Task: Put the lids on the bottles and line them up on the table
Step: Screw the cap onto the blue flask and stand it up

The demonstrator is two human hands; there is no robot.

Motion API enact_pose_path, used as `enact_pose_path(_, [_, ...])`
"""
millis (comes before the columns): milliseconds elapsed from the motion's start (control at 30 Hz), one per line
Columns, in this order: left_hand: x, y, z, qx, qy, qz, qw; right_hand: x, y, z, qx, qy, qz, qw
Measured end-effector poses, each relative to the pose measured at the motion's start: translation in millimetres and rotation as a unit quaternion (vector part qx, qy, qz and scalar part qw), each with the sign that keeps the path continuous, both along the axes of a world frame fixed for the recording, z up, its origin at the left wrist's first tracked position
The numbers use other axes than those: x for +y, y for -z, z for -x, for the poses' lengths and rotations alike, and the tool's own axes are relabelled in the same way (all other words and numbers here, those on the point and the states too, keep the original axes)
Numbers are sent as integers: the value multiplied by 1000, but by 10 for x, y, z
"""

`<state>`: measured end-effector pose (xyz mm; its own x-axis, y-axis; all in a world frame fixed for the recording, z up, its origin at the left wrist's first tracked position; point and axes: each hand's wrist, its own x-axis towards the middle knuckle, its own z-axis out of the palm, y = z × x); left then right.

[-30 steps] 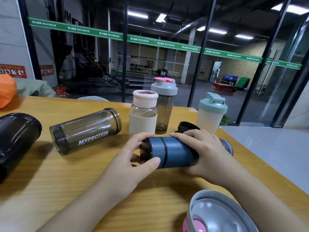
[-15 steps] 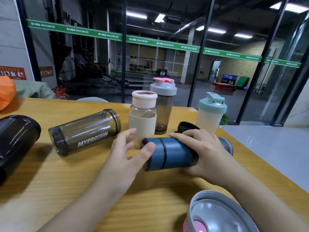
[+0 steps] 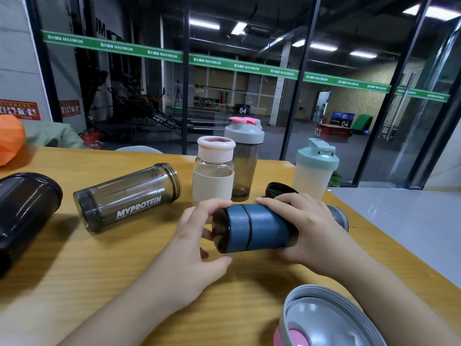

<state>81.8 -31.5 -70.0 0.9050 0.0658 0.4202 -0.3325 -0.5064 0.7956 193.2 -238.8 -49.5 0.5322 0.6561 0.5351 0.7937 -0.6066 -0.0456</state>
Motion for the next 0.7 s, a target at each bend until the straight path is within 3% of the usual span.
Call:
enact_pose_path(100, [-32, -2, 6, 9, -10, 22, 1000, 0, -8, 6, -2, -1, -2, 1000])
enact_pose_path(367, [-78, -48, -59, 116, -44, 266, 956, 28, 18, 8, -24, -12, 7, 1000])
enact_pose_path(533, [-44, 25, -65, 89, -20, 223, 970, 35, 32, -4, -28, -16, 15, 999])
enact_pose_path(700, [-13, 16, -26, 32, -6, 65, 997, 17, 31, -18, -21, -12, 5, 1000])
